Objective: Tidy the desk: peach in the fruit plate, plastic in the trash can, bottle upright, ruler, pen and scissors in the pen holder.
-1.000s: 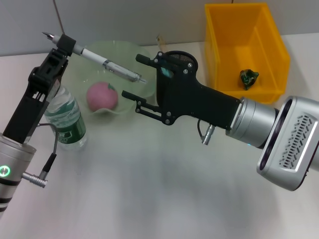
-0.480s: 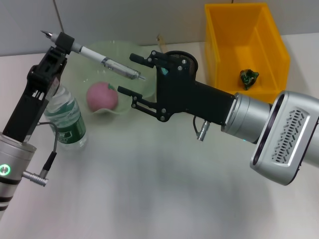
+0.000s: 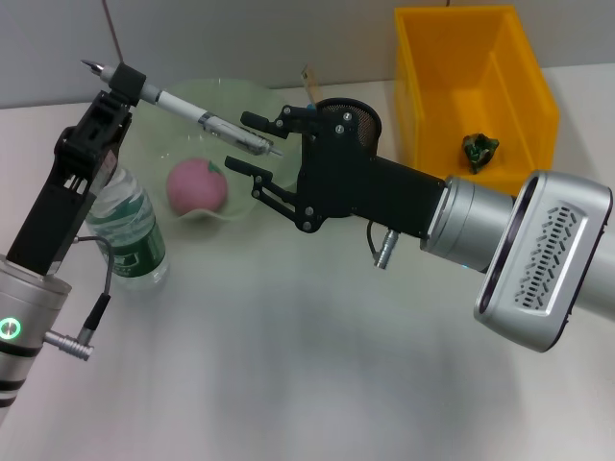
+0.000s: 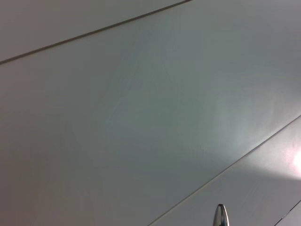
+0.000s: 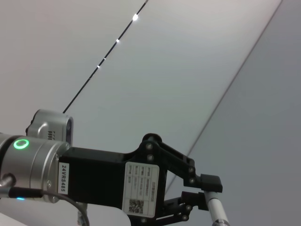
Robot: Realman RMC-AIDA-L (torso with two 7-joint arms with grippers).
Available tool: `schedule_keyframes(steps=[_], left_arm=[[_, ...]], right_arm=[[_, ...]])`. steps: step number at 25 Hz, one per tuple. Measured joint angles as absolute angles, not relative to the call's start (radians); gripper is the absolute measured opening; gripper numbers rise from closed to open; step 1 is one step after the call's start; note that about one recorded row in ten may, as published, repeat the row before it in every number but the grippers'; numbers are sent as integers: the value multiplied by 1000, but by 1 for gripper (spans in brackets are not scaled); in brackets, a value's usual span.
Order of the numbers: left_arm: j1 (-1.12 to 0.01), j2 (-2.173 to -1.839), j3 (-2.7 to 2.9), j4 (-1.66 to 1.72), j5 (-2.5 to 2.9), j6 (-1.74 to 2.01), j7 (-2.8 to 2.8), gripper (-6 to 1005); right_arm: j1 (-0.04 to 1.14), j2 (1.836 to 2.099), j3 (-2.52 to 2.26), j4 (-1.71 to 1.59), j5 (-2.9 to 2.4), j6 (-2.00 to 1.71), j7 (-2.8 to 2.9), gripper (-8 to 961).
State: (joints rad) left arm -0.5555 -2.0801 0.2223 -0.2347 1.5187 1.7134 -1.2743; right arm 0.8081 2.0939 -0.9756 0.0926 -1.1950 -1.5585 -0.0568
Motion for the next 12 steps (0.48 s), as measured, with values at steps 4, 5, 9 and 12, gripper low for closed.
schedule_keyframes(steps=[4,5,9,12], left_arm=[[-555,-2080,222,-235,1519,1713,-1279,184],[-555,-2080,222,-235,1519,1713,-1279,184],[-555,-2080,222,-235,1519,1713,-1279,185],[-555,-2080,222,-235,1519,1709,-1279,186]], right_arm=[[811,2094,-976,92,-1195,-1557,-57,353],[812,2094,-976,92,-1195,-1557,-57,354],[813,2094,-976,92,-1192,-1557,-57,355],[815,2094,-976,92,-1191,-1557,-57,356]])
